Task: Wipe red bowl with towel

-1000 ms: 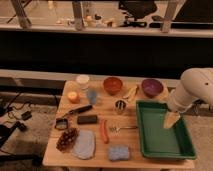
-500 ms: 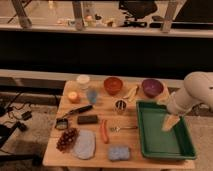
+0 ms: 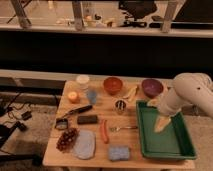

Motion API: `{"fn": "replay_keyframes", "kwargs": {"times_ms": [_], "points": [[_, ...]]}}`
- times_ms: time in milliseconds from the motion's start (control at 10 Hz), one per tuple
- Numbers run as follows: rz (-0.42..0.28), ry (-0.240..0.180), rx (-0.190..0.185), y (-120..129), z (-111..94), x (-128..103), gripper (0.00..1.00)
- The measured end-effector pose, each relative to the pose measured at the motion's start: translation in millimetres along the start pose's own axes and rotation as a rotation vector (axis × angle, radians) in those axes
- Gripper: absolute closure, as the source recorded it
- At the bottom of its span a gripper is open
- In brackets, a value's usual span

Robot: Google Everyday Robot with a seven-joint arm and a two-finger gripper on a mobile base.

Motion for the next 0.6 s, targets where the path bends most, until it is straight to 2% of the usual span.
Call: {"fn": "replay_keyframes", "kwargs": {"times_ms": [600], "points": [[0.003,0.001,-0.001,1.1,-0.4,1.7,0.2]]}}
